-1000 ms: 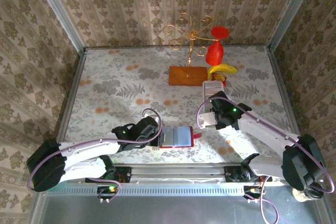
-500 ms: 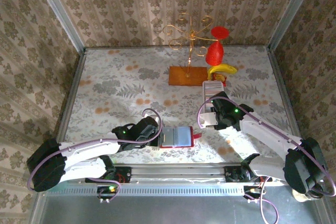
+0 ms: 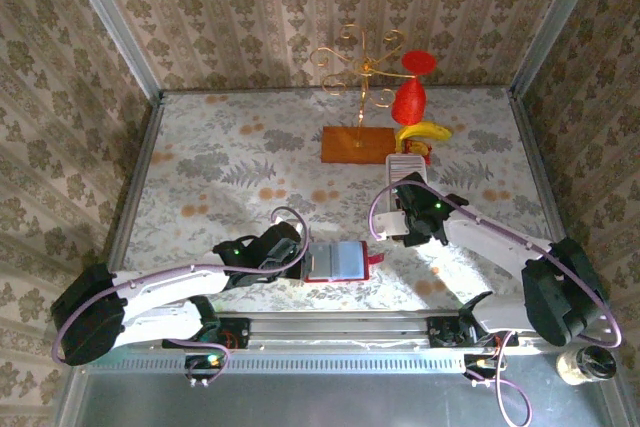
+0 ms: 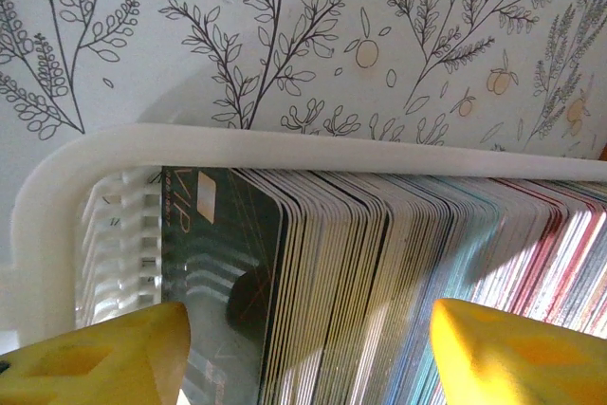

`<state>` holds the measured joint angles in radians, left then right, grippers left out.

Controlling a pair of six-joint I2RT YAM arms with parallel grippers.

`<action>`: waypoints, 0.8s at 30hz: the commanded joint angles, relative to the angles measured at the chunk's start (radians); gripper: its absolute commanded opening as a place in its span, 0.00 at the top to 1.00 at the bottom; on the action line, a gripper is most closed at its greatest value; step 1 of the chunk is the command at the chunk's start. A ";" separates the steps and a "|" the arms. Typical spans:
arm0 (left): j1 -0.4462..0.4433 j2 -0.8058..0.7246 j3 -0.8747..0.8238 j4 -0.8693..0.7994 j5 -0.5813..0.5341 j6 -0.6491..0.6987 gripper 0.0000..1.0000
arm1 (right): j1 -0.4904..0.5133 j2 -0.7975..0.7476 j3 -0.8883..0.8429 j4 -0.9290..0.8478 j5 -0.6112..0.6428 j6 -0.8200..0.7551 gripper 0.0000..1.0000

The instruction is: Put the credit cards into the card holder

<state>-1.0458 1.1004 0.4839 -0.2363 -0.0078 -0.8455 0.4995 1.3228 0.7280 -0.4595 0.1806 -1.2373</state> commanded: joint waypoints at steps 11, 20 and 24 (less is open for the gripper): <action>0.001 0.006 0.019 -0.013 -0.004 -0.006 0.72 | -0.013 -0.032 0.010 -0.009 0.012 -0.006 0.73; 0.000 0.014 0.022 -0.009 0.000 -0.007 0.73 | -0.009 -0.063 0.007 -0.021 0.013 -0.005 0.82; -0.002 0.014 0.020 -0.008 0.001 -0.011 0.74 | -0.010 -0.076 0.008 -0.024 0.012 -0.001 0.84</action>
<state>-1.0458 1.1065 0.4843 -0.2363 -0.0078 -0.8452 0.4934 1.2724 0.7303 -0.4988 0.1730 -1.2335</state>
